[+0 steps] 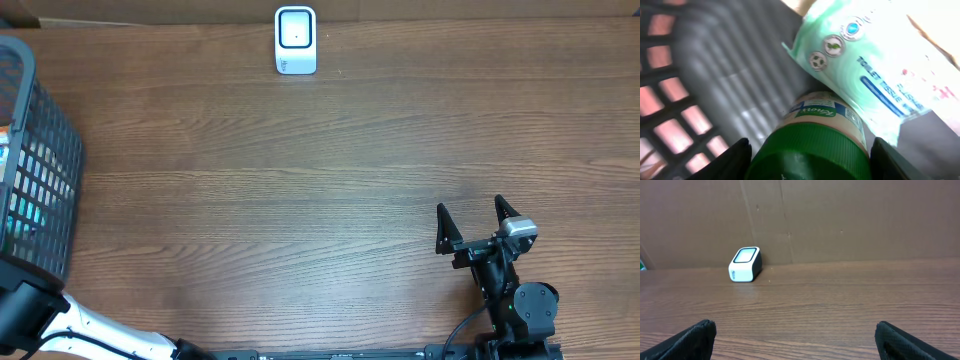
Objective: Scan the item barcode
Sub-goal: 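Reach the left gripper into the basket and grasp the green-lidded jar, then carry the green-lidded jar forward and set it on the table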
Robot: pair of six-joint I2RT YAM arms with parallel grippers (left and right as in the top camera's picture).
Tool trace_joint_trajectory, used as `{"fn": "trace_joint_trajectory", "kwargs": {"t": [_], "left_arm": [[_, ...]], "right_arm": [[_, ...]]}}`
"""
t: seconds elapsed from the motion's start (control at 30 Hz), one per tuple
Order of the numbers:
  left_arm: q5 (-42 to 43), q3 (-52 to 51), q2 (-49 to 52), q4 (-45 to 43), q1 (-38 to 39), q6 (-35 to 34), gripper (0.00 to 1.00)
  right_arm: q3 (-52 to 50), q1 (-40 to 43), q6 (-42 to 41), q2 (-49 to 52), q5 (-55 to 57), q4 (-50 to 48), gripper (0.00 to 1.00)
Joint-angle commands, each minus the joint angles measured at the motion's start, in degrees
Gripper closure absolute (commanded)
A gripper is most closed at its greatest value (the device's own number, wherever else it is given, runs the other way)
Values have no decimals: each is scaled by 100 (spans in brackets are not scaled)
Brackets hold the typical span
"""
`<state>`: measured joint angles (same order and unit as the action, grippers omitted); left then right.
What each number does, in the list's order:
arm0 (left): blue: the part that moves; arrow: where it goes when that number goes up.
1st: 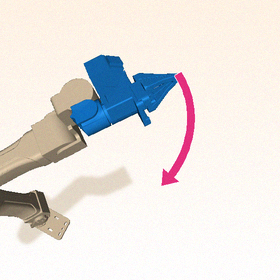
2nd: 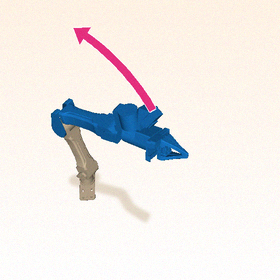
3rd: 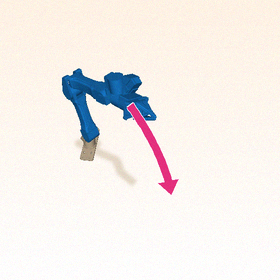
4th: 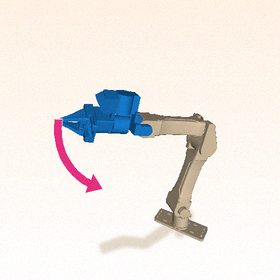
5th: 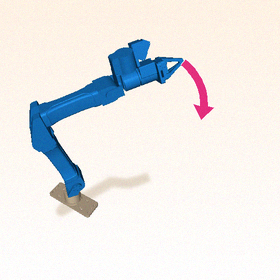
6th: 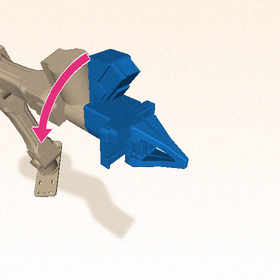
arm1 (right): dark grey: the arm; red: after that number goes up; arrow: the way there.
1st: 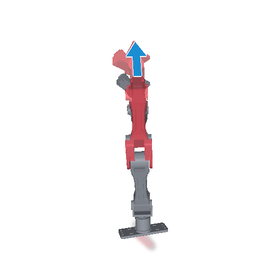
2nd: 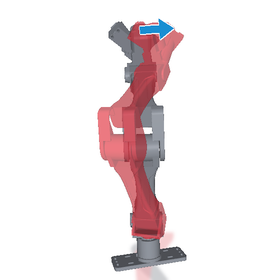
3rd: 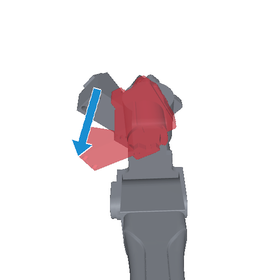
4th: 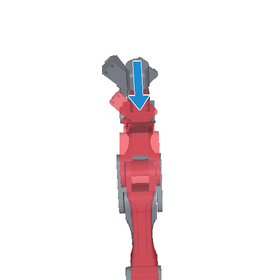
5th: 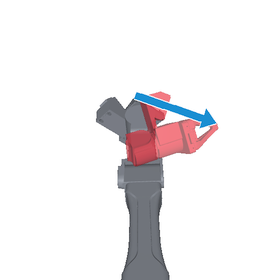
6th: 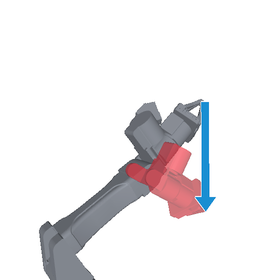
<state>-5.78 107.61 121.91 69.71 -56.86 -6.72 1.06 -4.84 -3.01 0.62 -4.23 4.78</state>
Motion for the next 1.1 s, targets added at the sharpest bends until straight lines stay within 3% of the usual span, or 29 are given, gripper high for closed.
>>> {"fn": "trace_joint_trajectory", "kwargs": {"t": [0.0,0.4,0.83,1.07], "left_arm": [[911,380,22,81,188,166,48],[1209,2002,17,920,450,164,51],[3014,4535,-387,1139,636,-321,53],[3692,4723,-1340,1141,1537,-365,57]], "right_arm": [[-59,42,-24,-46,13,-22,0],[-59,42,-24,-46,13,-20,0],[-59,42,-24,-46,15,-20,0],[-59,42,-24,-46,13,-22,0]]}}
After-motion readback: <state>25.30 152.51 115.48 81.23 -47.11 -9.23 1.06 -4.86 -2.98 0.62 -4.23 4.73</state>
